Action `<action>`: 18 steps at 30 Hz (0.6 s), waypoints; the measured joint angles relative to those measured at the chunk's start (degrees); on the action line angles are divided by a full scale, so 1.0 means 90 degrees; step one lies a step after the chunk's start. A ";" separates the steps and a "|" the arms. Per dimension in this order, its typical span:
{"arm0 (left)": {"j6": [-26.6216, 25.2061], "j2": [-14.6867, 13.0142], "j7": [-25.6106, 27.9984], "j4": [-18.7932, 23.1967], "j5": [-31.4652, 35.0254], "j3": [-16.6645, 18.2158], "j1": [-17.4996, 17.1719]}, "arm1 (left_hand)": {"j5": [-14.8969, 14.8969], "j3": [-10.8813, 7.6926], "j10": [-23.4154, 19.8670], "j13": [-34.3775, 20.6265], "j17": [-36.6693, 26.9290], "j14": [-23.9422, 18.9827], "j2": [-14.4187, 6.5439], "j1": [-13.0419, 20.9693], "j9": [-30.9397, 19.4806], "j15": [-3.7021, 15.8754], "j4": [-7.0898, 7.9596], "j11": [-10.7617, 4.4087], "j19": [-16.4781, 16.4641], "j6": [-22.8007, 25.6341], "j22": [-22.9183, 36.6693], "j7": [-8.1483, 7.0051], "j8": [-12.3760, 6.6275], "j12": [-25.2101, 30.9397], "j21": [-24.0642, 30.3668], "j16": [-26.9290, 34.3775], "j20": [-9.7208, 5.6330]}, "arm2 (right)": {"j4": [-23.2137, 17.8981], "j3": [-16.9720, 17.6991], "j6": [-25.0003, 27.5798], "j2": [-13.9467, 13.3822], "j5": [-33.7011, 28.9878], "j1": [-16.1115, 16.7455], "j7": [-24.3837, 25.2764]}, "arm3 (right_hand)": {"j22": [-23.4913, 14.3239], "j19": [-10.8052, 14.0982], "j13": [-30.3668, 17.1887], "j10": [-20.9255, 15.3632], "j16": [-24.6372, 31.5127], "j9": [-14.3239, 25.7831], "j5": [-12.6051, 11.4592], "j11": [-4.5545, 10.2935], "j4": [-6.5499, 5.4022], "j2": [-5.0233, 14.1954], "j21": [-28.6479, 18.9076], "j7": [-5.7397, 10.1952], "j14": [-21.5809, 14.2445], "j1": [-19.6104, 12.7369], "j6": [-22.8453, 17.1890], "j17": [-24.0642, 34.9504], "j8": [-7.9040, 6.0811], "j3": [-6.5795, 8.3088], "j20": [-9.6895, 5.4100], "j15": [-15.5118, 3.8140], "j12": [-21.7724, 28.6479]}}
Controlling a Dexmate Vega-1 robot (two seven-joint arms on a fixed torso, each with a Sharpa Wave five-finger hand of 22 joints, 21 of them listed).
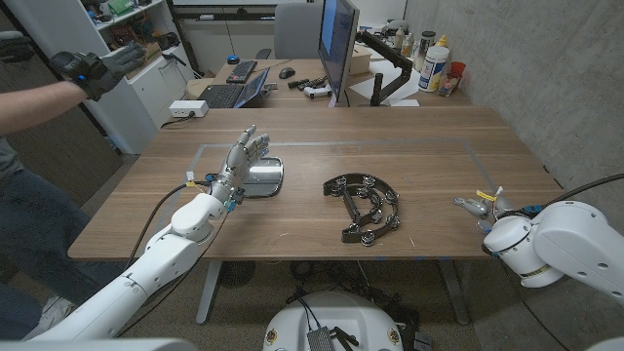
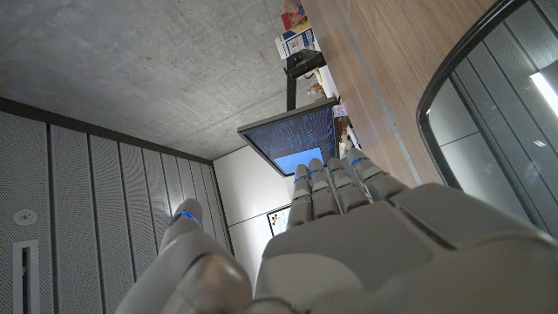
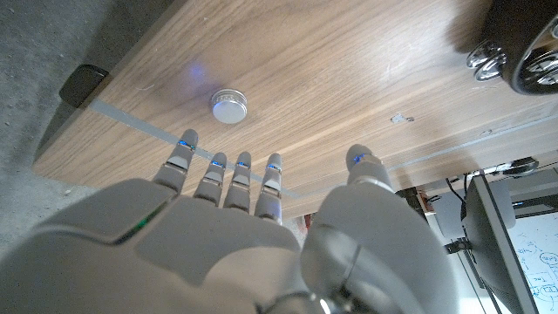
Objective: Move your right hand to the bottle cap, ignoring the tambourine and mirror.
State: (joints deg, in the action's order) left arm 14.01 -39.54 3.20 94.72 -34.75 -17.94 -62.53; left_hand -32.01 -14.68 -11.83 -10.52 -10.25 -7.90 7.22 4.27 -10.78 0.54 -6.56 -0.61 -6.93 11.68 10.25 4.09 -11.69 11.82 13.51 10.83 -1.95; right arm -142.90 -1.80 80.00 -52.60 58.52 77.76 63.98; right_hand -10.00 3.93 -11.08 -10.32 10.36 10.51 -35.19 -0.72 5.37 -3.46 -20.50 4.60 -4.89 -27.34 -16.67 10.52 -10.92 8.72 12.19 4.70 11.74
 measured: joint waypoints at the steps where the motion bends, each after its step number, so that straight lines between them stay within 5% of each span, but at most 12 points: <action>1: 0.0000 -0.0021 0.0000 -0.0031 0.0000 0.0006 0.0024 | 0.0000 0.0000 0.0000 0.0000 0.0000 0.0000 0.0000 0.0000 0.0000 0.0000 0.0000 0.0000 0.0000 0.0000 0.0000 0.0000 0.0000 0.0000 0.0000 0.0000 0.0000 | 0.0000 0.0000 0.0000 0.0000 -0.0003 0.0000 0.0000 | 0.0000 0.0000 0.0000 0.0000 0.0000 0.0000 0.0000 0.0000 0.0000 0.0000 0.0000 0.0000 0.0000 0.0000 0.0000 0.0000 0.0000 0.0000 0.0000 0.0000 0.0000; 18: 0.0112 -0.0107 -0.0439 -0.0584 -0.0007 0.0008 0.0287 | 0.0000 0.0026 0.0000 0.0000 0.0000 0.0000 0.0000 0.0000 0.0000 0.0000 -0.0026 0.0000 0.0000 0.0023 0.0000 -0.0024 0.0000 0.0000 0.0000 0.0000 0.0000 | -0.0013 0.0080 -0.0001 0.0183 -0.0164 -0.0057 0.0003 | 0.0000 0.0025 0.0001 0.0035 0.0029 0.0000 0.0000 -0.0035 0.0000 0.0000 0.0000 0.0000 -0.0001 0.0000 -0.0001 0.0000 0.0000 0.0000 -0.0025 0.0000 0.0000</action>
State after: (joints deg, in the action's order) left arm 15.02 -40.50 -0.75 89.46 -34.82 -17.86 -59.94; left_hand -32.01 -14.44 -11.83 -10.52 -10.25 -7.90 7.22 4.27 -10.78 0.54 -6.80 -0.61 -6.93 11.89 10.25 3.88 -11.69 11.82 13.51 10.83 -1.95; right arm -143.02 -1.08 79.99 -50.95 57.04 77.24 64.01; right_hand -9.99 4.15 -11.07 -10.01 10.63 10.51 -35.19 -1.04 5.37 -3.45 -20.50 4.60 -4.90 -27.34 -16.67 10.52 -10.92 8.71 11.97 4.70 11.74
